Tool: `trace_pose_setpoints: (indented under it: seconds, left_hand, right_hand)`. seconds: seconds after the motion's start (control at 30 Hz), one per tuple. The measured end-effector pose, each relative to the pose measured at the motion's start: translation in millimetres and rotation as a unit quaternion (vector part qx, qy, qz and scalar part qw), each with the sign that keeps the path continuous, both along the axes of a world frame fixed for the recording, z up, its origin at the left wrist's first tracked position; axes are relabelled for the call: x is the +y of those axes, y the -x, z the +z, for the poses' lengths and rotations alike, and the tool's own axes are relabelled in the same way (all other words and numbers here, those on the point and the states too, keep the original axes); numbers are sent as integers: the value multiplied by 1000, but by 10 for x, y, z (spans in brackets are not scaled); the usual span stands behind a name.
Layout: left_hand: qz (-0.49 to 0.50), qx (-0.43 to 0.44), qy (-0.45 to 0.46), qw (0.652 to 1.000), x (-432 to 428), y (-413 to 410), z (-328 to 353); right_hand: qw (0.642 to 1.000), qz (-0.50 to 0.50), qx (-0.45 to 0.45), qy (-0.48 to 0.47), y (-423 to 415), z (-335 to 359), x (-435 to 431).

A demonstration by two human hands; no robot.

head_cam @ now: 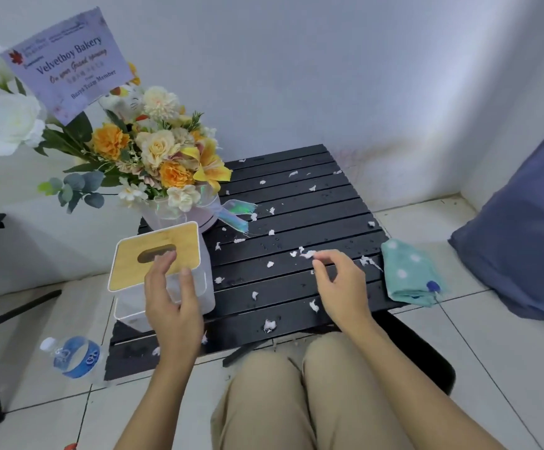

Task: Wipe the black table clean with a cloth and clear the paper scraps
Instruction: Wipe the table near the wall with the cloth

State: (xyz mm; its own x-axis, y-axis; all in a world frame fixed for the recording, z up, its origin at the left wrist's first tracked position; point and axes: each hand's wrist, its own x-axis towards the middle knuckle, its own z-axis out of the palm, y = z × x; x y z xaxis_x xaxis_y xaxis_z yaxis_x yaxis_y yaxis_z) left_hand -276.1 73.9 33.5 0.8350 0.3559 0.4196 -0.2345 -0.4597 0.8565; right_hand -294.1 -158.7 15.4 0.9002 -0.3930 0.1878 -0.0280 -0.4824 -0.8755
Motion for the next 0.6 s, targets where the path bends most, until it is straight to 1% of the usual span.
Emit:
trace_pose_setpoints:
  seconds: [0.07,0.1,0.13,0.2,0.23,0.3,0.4,0.47,0.53,0.57,0.6]
  left_hand:
    - [-47,2,16,999,-293,3,-27]
    - [-69,8,27,997,-445,-2,-48]
    - [-87,16,36,995,-577,-6,-77]
    - [-124,35,45,991,-860,5,-119]
    - [-142,49,49,987,-1000,28,-124]
    - [-180,82,55,979,-1260,77,-152]
    - [-226,137,75,961,-1582,129,-220]
    - [-236,173,89,952,-1765,145,-251]
    - [-246,203,98,943,-1936,171,-254]
    - [-258,225,114,933,-2031,185,-231]
    - [-274,256,148,915,-2131,190,-195]
  right_hand:
    - [991,-73,0,110,53,-94,-324]
    - [978,-111,27,172,81,-151,-482]
    - [963,-134,79,222,106,-214,-609]
    - [934,-137,195,265,181,-326,-825]
    - [927,-131,230,264,220,-383,-889]
    - [925,-124,243,263,288,-503,-948]
    - [939,-140,183,255,318,-627,-1016]
    - [954,-154,141,213,305,-660,-1101]
    - [969,-162,111,153,309,-616,-1176]
    - [974,-168,96,118,312,-570,-1196]
    - [978,-173,84,81,320,-500,-1199]
